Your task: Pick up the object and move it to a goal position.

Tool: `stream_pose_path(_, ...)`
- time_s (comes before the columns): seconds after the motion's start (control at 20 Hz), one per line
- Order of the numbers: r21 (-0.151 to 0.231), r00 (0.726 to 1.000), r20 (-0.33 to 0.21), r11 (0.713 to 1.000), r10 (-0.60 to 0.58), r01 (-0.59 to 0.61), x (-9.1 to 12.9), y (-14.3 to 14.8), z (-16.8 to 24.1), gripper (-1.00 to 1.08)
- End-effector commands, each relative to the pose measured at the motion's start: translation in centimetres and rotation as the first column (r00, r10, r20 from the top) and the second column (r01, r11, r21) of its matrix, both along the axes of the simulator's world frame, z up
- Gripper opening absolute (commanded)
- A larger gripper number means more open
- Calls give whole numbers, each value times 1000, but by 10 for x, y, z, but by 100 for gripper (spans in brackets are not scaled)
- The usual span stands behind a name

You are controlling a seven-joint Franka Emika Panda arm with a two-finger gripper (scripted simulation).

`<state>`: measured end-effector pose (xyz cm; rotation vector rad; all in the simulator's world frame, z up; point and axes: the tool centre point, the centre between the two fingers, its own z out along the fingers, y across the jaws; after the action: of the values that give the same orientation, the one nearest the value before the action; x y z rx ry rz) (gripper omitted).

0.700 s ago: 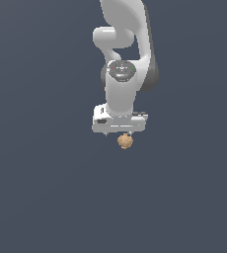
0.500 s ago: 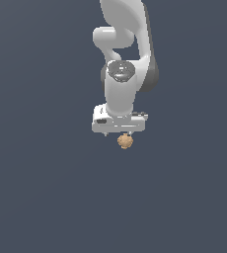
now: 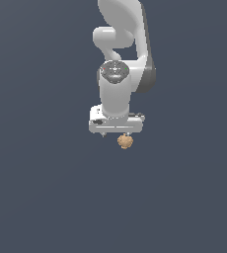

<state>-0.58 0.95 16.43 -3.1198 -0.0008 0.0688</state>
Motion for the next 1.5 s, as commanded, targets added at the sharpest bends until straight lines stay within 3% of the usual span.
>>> stream_pose_path(0.0, 0, 1000, 0, 1000, 9, -9, -1, 1, -1, 100)
stream_pose_path(0.35, -4, 995, 7, 995, 96, -96, -6, 8, -13, 100)
stream_pose_path(0.6, -10, 977, 15, 977, 213, -213, -15, 17, -28, 100)
stream_pose_path(1.05, -18, 883, 33, 884, 468, -468, -37, 39, -60, 100)
stream_pose_path(1.45, -21, 816, 43, 817, 577, -577, -48, 51, -73, 100)
